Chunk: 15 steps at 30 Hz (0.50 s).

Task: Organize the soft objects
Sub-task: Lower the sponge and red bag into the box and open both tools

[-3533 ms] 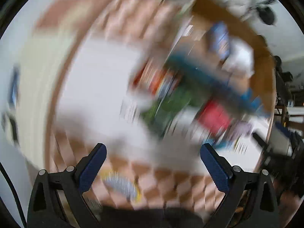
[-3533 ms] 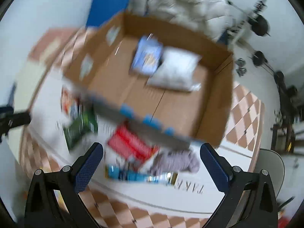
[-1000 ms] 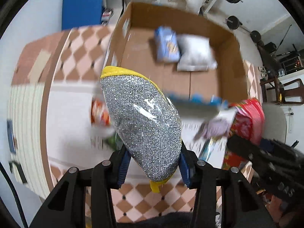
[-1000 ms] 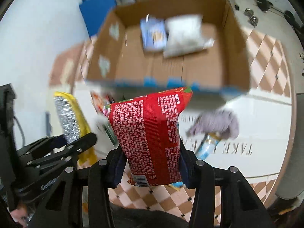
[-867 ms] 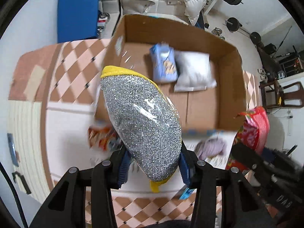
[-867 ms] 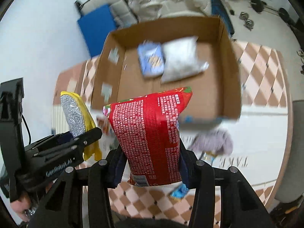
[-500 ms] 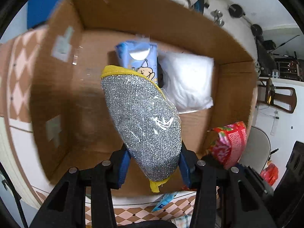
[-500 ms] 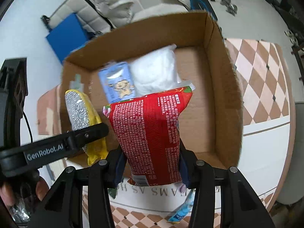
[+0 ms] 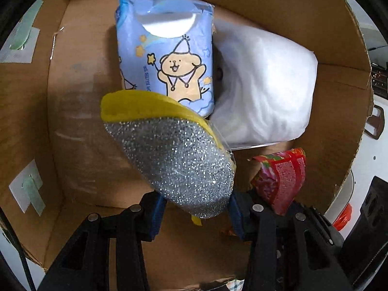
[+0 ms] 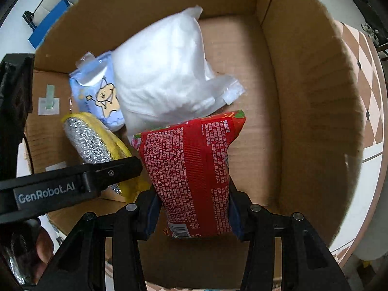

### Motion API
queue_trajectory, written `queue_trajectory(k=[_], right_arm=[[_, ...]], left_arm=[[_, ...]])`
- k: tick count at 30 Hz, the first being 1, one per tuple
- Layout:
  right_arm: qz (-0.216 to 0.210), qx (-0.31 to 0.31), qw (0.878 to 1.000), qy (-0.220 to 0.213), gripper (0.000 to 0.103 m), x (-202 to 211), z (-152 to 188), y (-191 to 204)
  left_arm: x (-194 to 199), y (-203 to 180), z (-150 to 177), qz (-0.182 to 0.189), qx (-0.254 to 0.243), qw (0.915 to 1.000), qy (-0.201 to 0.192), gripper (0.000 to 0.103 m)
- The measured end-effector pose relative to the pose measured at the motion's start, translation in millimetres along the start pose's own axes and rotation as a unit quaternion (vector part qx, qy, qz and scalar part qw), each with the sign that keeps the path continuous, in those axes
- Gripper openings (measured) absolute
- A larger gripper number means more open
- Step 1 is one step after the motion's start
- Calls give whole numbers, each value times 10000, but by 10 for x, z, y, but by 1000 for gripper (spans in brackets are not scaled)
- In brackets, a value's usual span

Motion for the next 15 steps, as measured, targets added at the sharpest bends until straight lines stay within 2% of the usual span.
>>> queue_trajectory(k=[5,7,9,11,12,13,14,15], right_arm=[[-32,111,9999,111,51,-91,-35,55],[-18,177,9998,124,51,-95,-50,80],[-19,254,9996,118,54,-65,-62,109],[2,347,9994,76,68,-25,-75,145],[38,413,9991,35,71,10,-80,168],[79,478,9988,3,80,57,-70,202],[130,552,9984,-41,86,91,-75,222],[203,637,9977,-108,89,139,-73,245]], left_arm=[[11,-23,3,-107,-13,9999,16,45],[43,-27,29,-99,-12,9999,9,49],[122,-23,58,-188,-39,9997,-124,71],[255,-35,72,-313,-109,9989,-335,78],[314,-40,84,-383,-146,9983,-426,78],[397,-43,108,-504,-200,9969,-563,79],[465,-44,130,-549,-224,9960,-661,85],[547,-45,164,-615,-254,9946,-799,93]])
Point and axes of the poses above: each gripper's, at about its wrist camera, not at the fingertips, and x roughly against the way its jaws point, y to its left, z to its underside, the point moved 2 cm from there along -x, roughly the way its jaws point, and after that the axes turned 10 degrees about -y, right-handed, at the moved point
